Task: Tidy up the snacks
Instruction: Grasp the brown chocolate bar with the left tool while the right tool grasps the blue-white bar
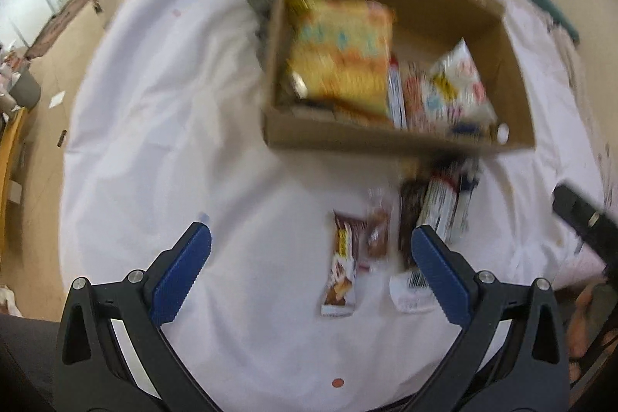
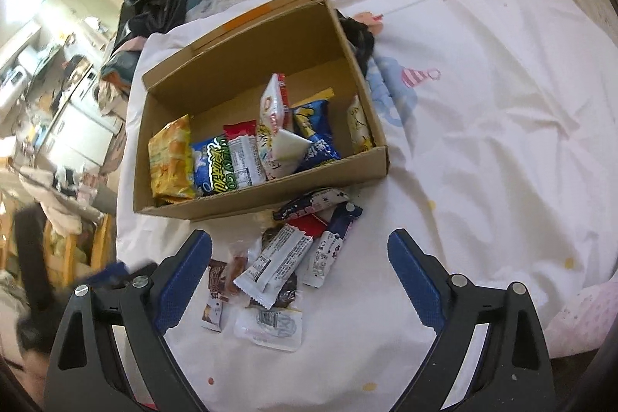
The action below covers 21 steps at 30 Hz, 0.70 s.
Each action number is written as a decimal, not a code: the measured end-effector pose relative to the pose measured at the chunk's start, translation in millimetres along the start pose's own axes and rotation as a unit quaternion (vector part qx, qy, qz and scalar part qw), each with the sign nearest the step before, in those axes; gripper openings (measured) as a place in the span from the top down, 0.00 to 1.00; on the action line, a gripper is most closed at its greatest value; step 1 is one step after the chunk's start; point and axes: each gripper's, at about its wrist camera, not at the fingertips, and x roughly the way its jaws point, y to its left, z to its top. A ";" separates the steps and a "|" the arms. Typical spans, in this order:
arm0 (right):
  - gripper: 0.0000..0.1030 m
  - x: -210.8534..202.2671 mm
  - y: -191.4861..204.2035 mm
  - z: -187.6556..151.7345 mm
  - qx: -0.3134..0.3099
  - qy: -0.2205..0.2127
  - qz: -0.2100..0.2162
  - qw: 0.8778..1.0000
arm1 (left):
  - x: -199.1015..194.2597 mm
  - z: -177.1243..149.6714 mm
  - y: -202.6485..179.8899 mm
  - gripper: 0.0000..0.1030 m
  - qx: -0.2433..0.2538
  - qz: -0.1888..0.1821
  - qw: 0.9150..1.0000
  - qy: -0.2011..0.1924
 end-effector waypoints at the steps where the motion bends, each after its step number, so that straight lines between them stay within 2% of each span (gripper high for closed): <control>1: 0.08 1.0 -1.9 0.7 0.008 0.002 0.002 1.000 | 7.0 -2.3 -3.4 0.03 0.003 0.000 1.000 0.010; 5: 0.08 3.5 -6.9 3.5 0.025 0.005 0.006 1.000 | 38.2 -10.5 -16.4 0.31 0.027 0.004 0.998 0.056; 9: 0.08 4.5 -9.4 4.7 0.030 0.007 0.006 1.000 | 64.8 -21.3 -24.6 0.50 0.054 0.021 0.993 0.100; 11: 0.08 5.6 -10.6 4.8 0.034 0.010 0.008 0.999 | 64.8 -23.4 -24.8 0.86 0.065 0.042 0.993 0.095; 15: 0.08 5.2 -11.8 6.8 0.041 0.010 0.011 0.999 | 51.9 -23.1 -14.6 0.86 0.041 0.032 0.994 0.097; 17: 0.08 6.3 -15.8 7.7 0.051 0.013 0.012 0.999 | 39.4 -24.1 -9.0 0.86 0.033 0.040 0.995 0.082; 21: 0.09 15.8 -25.8 7.2 0.076 0.034 0.004 0.996 | 14.7 -19.5 0.8 0.86 0.001 0.026 0.998 0.050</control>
